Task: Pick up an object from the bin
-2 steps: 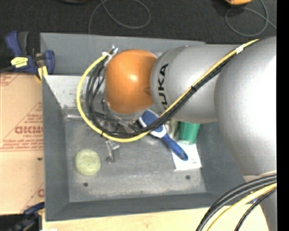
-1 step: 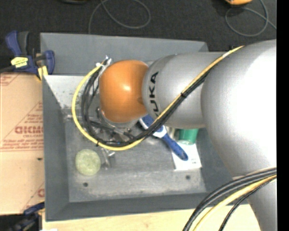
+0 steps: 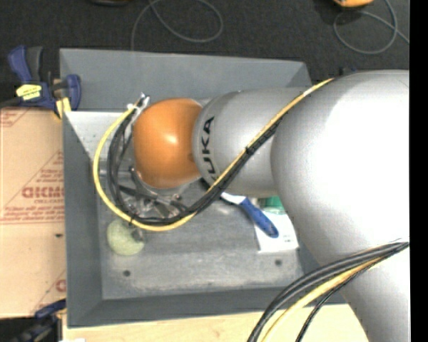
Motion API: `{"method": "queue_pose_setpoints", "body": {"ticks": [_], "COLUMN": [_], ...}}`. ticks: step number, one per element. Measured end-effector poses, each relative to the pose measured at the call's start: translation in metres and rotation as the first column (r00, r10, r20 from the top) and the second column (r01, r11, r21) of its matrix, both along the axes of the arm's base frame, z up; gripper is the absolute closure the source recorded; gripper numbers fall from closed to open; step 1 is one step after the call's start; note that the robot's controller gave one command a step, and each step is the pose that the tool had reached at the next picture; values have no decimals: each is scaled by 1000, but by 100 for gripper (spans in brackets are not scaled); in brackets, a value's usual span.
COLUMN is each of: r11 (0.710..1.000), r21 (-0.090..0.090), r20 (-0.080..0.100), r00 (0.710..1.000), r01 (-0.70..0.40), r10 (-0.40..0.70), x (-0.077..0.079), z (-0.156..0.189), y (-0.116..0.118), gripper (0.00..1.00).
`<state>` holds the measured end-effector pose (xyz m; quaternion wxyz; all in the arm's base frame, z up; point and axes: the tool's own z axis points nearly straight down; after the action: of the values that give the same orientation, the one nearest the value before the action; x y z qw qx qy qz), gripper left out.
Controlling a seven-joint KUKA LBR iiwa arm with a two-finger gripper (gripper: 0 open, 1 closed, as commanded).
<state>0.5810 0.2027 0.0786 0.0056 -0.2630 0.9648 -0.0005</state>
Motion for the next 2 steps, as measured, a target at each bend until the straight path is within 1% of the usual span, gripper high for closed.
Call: {"method": "queue_pose_setpoints", "body": {"ticks": [2], "r11": [1000], "r21": [0], "r20": [-1], "r00": [1000], "r01": [2], "r10": [-2], "x": [-1], "z": [3], "y": [0], "gripper": [100]}}
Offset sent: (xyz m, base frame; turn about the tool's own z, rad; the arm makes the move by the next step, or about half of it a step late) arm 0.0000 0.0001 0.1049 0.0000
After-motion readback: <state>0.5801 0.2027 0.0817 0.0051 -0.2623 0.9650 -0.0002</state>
